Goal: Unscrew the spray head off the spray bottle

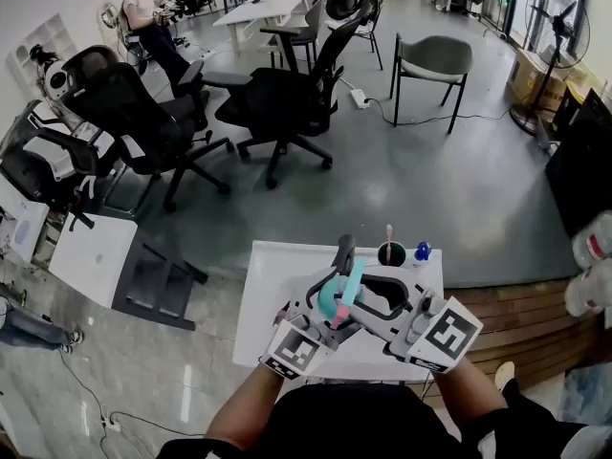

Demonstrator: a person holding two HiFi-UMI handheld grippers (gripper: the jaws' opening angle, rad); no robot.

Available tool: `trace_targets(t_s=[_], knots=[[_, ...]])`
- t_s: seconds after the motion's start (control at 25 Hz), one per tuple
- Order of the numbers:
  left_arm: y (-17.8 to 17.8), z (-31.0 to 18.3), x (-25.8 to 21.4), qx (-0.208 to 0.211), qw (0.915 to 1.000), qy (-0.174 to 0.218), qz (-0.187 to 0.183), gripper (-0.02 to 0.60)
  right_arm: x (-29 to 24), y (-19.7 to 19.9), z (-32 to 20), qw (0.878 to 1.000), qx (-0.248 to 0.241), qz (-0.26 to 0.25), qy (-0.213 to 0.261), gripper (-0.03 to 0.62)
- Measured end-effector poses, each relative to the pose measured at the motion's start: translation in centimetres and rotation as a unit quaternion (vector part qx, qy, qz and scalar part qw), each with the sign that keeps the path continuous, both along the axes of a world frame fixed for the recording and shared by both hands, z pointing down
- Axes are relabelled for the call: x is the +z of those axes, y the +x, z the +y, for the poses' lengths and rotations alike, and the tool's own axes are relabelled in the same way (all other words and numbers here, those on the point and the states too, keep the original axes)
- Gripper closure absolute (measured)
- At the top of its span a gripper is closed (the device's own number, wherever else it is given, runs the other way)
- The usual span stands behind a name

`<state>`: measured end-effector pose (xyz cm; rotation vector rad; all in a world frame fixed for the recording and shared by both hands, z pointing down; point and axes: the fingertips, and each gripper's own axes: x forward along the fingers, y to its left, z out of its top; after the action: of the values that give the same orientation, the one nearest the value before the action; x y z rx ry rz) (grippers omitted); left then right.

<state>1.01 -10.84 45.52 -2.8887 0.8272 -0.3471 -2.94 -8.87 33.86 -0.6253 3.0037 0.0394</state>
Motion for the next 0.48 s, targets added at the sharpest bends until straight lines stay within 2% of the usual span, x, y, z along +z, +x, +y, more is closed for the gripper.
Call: trace_targets(t_s=[0.12,0.2,0.36,0.48], knots=[[0.8,1.4,-0.7,0.059,0.9979,-0.013,0.022,0.152,-0.2,-0.2,1.3,0.999,-0.042,0.006,-0.021,0.451],[1.3,2.6,-1.7,0.110,0.9927,-0.027,0.042,0.152,-0.4,-0.4,2.2,0.997,-0.078,0.010,-0.022,0.451],[1.8,5.3,-2.4,0.216,0.9756,-0.022,0.035,0.152,-1.0,-0.8,4.5,0.986,-0.166,0.018,0.000,0.451],[2.5,7.4,-2.7,0.272,0.9619,-0.007,0.026,0.152,-1.0,-0.6,6.6,0.970,-0.240,0.029,0.013,0.451]])
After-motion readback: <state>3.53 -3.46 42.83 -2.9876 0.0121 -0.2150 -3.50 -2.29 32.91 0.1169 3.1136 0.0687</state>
